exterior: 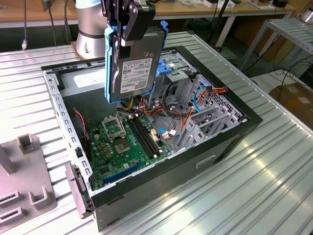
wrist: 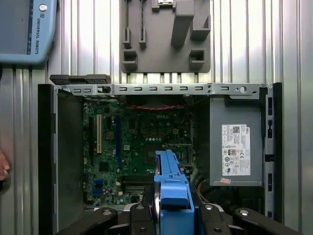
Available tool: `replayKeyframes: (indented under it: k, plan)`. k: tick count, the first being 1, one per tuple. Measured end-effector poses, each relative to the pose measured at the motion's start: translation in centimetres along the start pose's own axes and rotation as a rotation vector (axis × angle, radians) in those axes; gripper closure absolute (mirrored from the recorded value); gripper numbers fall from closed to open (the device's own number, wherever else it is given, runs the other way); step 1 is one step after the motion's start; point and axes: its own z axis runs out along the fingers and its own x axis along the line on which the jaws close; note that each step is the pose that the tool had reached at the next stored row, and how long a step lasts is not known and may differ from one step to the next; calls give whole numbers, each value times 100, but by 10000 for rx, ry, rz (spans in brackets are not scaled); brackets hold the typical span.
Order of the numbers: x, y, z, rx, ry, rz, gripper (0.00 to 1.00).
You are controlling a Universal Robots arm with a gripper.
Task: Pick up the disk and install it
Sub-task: 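Insert the disk into the insertion slot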
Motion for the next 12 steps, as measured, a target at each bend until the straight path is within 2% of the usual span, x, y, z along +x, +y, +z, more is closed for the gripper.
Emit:
replayKeyframes:
  k: [12]
  plan:
    - [17,-21,3,-1,7,-2,63]
